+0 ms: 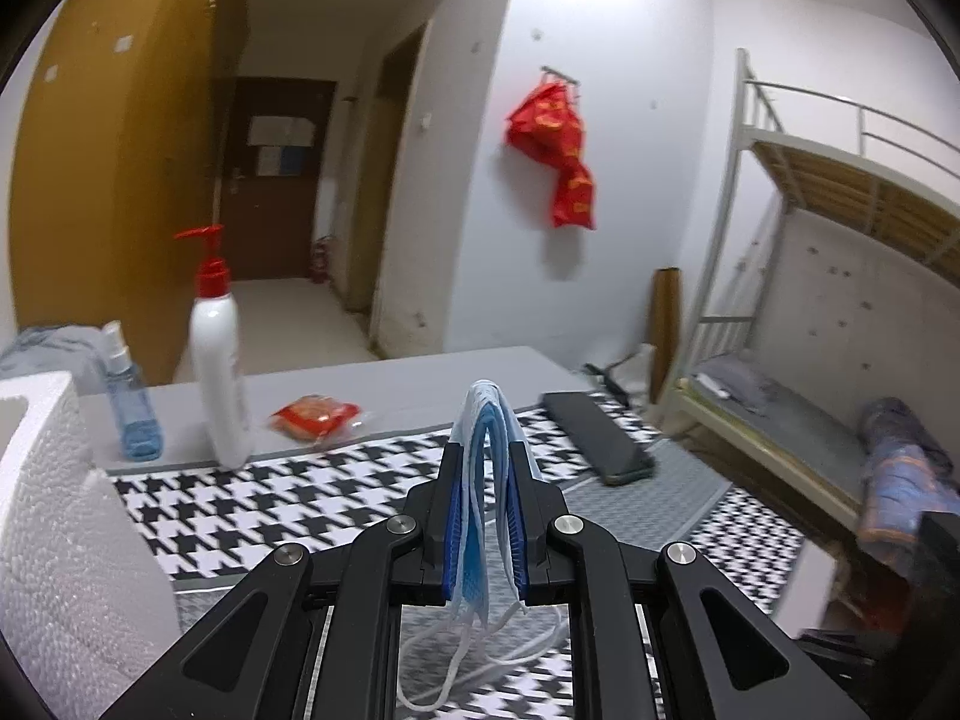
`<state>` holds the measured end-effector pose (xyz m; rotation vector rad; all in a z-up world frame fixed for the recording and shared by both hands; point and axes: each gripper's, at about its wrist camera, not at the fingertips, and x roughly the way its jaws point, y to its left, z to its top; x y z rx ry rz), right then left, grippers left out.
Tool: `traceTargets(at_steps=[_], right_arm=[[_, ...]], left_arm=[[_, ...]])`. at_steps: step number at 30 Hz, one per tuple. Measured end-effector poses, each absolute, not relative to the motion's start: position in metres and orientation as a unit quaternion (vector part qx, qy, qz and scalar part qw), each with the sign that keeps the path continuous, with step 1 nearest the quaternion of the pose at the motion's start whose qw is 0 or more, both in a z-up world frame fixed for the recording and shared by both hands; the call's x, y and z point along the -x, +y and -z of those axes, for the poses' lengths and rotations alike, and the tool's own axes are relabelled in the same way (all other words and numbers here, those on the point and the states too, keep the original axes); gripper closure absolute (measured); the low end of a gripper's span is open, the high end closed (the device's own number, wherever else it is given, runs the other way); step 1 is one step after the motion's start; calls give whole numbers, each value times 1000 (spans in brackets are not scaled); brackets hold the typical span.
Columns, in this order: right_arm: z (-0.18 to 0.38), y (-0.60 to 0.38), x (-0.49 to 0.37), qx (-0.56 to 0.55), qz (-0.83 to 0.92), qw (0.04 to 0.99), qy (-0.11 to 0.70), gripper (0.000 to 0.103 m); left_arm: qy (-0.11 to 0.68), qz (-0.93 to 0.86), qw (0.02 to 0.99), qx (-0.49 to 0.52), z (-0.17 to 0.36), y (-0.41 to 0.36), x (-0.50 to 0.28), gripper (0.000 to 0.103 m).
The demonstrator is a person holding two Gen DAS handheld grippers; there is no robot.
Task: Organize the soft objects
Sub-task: 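Carry the white stick to the foam box with the right tool while the left tool carries the mask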
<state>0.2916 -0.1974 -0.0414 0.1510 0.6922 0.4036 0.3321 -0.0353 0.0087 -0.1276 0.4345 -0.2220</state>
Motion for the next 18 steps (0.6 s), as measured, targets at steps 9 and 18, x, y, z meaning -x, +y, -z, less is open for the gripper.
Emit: traceTargets(at_steps=[9, 18], right_arm=[[34, -197, -289, -77, -220, 919, 319, 84], [34, -200, -290, -92, -242, 914, 312, 84]], left_arm=[[216, 111, 969, 42, -17, -32, -300, 89], [227, 89, 969, 37, -17, -19, -278, 89]])
